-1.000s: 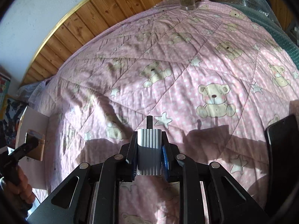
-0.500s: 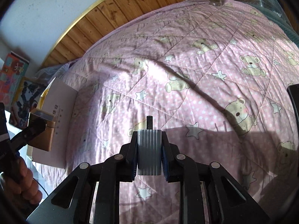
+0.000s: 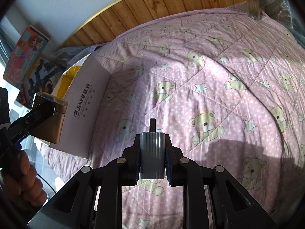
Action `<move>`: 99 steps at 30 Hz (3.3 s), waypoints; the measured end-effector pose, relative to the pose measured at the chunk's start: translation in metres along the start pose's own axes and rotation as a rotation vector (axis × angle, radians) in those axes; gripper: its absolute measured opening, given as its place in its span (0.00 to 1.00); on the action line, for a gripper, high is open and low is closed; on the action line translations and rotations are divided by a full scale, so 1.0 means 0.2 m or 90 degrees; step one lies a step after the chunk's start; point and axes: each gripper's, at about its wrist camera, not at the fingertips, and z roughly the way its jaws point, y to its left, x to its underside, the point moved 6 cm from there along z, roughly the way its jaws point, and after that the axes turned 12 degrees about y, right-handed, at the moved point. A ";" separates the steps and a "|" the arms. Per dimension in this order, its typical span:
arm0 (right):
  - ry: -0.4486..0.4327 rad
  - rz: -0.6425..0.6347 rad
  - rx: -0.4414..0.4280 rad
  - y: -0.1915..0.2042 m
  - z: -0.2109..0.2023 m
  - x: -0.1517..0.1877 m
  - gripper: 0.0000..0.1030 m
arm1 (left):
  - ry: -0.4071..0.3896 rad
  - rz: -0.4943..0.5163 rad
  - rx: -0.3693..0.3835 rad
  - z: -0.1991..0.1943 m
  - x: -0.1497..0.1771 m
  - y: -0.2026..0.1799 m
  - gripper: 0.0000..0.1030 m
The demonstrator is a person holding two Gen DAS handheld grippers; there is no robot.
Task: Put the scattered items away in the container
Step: 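Carry the gold tin and white plug over the white box with both tools, then open the left tool to drop the gold tin while the right tool releases the plug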
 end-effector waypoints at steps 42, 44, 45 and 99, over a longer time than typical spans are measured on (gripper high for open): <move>0.030 -0.289 -0.038 1.29 0.23 -0.33 0.22 | -0.144 -0.213 -0.051 -0.71 -0.01 1.04 0.50; 0.034 -0.293 -0.035 1.31 0.26 -0.35 0.22 | -0.143 -0.220 -0.060 -0.71 -0.02 1.09 0.50; 0.036 -0.296 -0.034 1.32 0.27 -0.36 0.22 | -0.141 -0.222 -0.063 -0.71 -0.03 1.12 0.50; 0.094 -0.266 0.054 1.25 0.59 -0.63 0.40 | -0.046 -0.270 -0.176 -0.53 -0.07 1.35 0.54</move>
